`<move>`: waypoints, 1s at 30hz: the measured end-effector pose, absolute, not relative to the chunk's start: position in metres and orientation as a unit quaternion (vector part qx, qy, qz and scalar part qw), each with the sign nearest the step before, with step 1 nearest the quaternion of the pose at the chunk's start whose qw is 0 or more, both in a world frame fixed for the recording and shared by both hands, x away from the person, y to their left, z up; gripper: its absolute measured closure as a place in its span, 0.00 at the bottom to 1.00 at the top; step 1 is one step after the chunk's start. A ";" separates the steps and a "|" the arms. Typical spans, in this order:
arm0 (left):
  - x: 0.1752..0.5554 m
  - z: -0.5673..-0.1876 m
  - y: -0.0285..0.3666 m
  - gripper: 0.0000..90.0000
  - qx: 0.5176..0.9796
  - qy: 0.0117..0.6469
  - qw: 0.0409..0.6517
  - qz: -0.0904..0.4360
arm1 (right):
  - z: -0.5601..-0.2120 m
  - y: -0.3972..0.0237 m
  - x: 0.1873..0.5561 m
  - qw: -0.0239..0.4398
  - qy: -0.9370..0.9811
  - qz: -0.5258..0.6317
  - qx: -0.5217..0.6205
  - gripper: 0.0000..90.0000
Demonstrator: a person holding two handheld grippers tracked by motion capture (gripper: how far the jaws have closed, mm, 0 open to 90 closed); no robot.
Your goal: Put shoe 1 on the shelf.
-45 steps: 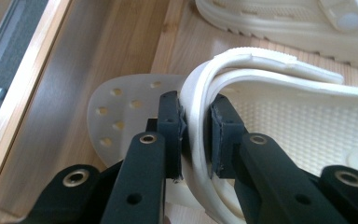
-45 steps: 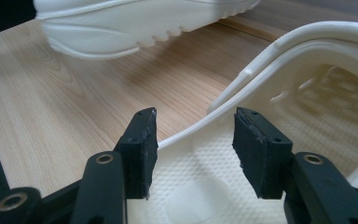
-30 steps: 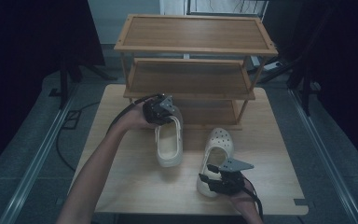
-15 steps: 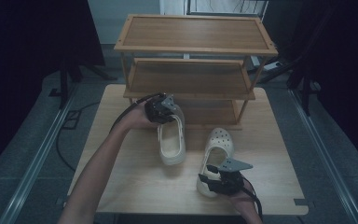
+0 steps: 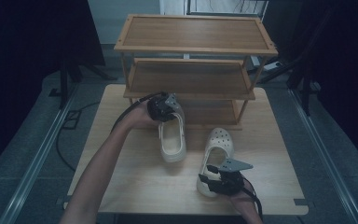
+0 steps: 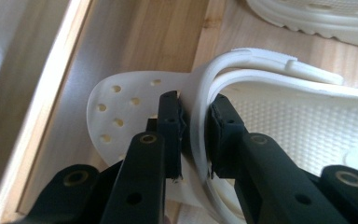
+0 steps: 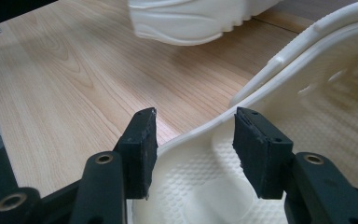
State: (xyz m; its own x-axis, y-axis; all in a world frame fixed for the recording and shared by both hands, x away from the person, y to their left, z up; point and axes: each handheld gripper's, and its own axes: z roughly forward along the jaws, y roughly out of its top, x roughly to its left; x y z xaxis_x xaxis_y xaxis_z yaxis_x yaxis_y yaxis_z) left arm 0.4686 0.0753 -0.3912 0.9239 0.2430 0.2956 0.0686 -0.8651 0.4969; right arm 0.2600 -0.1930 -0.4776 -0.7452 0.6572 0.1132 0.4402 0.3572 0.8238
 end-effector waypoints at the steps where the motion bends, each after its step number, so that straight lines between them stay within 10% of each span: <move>1: 0.471 -0.392 0.074 0.86 0.949 0.084 0.246 0.181 | -0.477 -0.193 0.260 0.119 0.815 0.456 0.336 0.55; 30: 0.475 -0.412 0.059 0.77 0.945 0.101 0.238 0.199 | -0.478 -0.190 0.258 0.118 0.819 0.456 0.328 0.55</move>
